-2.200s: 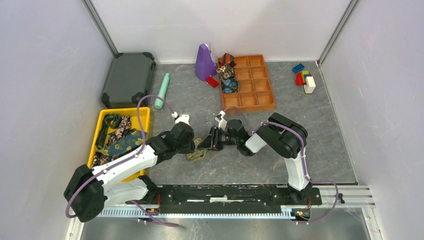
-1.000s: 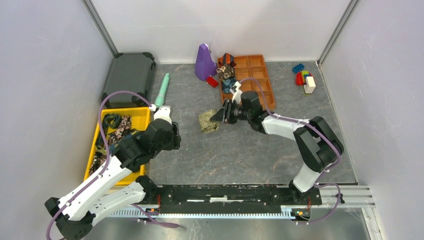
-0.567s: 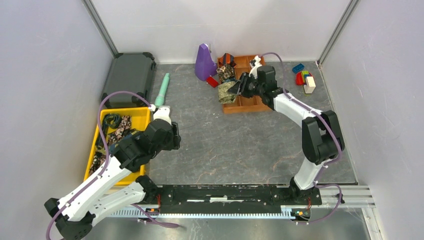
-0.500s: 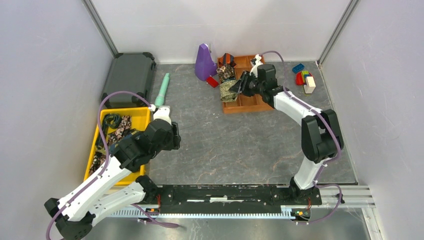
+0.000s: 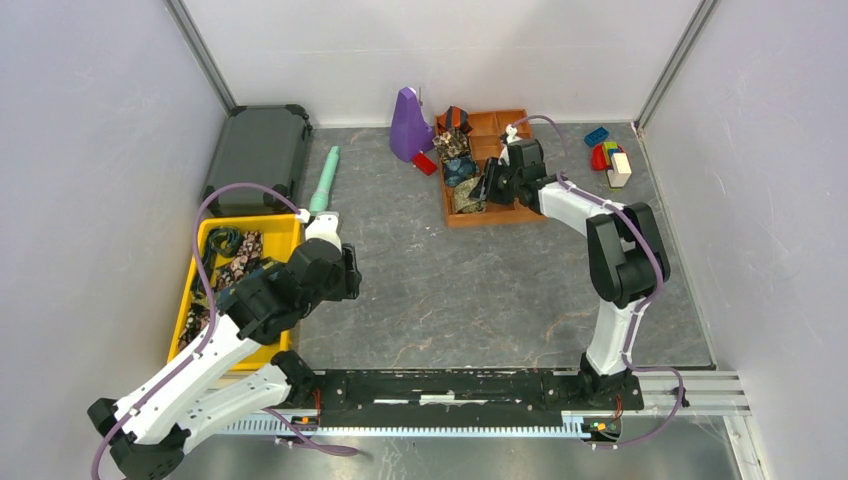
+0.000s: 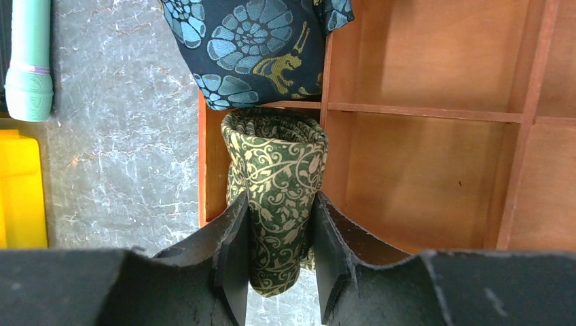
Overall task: Roll the ties
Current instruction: Place the tie in the storage box.
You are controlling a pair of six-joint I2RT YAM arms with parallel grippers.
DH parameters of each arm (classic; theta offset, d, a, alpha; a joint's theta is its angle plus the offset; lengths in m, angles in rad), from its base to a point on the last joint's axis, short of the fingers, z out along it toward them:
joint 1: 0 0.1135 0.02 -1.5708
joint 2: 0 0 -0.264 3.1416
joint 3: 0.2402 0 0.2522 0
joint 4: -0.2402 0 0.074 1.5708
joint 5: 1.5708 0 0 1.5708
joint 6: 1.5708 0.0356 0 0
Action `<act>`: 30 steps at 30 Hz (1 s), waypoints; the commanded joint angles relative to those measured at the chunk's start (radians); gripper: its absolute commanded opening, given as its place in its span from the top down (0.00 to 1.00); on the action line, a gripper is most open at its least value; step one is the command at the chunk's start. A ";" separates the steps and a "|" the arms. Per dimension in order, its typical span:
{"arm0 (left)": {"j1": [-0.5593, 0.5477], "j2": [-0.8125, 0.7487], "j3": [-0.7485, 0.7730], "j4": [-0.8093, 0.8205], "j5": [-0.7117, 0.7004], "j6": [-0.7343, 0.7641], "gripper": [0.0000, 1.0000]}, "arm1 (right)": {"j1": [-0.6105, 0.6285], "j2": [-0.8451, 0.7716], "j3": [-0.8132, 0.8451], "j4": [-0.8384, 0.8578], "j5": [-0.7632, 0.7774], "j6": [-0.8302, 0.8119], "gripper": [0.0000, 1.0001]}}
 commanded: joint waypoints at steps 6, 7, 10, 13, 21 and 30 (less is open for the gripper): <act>-0.002 -0.012 0.001 0.019 -0.001 0.064 0.41 | 0.043 0.057 0.059 -0.008 0.057 -0.044 0.97; -0.002 -0.011 0.001 0.019 0.000 0.064 0.41 | 0.048 0.064 0.063 -0.008 0.057 -0.042 0.97; -0.002 -0.012 0.001 0.019 0.002 0.064 0.41 | 0.060 0.092 0.083 -0.010 0.047 -0.032 0.97; -0.002 -0.015 0.001 0.019 0.002 0.064 0.41 | 0.070 0.118 0.107 -0.024 0.053 -0.034 0.97; -0.002 -0.020 0.000 0.018 -0.002 0.064 0.41 | 0.071 0.107 0.095 -0.051 0.082 -0.044 0.89; -0.002 -0.028 -0.001 0.019 -0.011 0.062 0.41 | 0.069 0.005 0.110 -0.110 0.117 -0.067 0.47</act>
